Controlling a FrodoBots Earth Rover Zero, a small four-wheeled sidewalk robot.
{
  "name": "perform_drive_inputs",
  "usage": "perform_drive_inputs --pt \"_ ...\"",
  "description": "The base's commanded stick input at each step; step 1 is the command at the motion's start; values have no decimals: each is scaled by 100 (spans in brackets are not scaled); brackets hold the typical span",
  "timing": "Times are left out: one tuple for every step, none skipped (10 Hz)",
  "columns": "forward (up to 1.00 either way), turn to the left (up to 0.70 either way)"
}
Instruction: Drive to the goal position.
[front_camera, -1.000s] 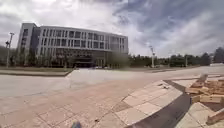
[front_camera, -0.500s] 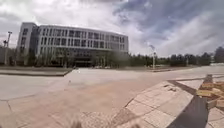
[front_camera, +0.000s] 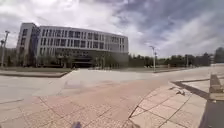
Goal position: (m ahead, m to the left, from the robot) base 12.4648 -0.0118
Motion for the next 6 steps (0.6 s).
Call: perform_drive_inputs --pt "70 0" --pt "70 0" --pt "70 0" --pt "70 0" --pt "70 0" --pt "70 0"
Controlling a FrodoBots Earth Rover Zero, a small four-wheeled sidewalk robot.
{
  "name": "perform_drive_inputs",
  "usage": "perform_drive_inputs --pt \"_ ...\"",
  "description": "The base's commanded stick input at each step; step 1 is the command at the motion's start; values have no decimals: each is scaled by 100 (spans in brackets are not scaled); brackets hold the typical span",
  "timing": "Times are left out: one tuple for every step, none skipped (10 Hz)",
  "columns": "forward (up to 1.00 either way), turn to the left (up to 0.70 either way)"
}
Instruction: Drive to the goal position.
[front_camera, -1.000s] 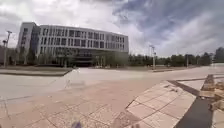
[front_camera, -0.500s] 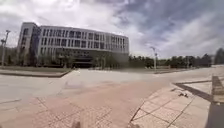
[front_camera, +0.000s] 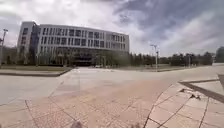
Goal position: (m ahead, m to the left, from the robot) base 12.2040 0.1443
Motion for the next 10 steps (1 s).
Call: perform_drive_inputs --pt "70 0" --pt "70 0" --pt "70 0" --pt "70 0" --pt "70 0" --pt "70 0" --pt "70 0" --pt "70 0" --pt "70 0" --pt "70 0"
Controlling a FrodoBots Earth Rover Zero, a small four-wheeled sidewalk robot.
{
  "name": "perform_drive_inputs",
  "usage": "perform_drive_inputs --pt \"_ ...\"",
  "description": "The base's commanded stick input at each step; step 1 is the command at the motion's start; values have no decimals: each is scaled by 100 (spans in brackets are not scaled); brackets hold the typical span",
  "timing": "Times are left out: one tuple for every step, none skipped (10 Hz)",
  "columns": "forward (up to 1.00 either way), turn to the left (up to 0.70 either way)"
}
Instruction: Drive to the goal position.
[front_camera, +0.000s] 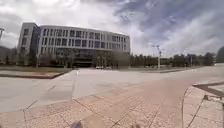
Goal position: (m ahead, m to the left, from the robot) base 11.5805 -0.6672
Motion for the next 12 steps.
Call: perform_drive_inputs --pt "70 0" --pt "70 0" --pt "70 0" --pt "70 0" --pt "70 0" --pt "70 0" --pt "70 0" --pt "70 0" --pt "70 0" --pt "70 0" --pt "70 0" --pt "70 0"
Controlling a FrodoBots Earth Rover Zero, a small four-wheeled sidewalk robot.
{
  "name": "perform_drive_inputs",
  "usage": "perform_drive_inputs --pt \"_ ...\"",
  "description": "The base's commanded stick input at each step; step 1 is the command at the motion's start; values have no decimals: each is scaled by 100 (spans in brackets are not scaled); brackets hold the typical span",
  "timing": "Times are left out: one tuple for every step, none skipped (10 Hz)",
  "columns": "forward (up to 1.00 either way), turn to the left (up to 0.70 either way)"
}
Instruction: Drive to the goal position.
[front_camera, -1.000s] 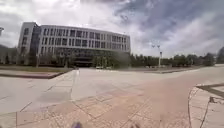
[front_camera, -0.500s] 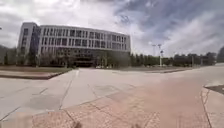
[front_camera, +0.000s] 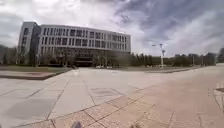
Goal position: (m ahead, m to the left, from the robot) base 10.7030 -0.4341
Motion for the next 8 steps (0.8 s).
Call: perform_drive_inputs --pt "70 0" --pt "70 0" --pt "70 0" --pt "70 2" --pt "70 23" --pt "70 35" --pt "70 35" --pt "70 14"
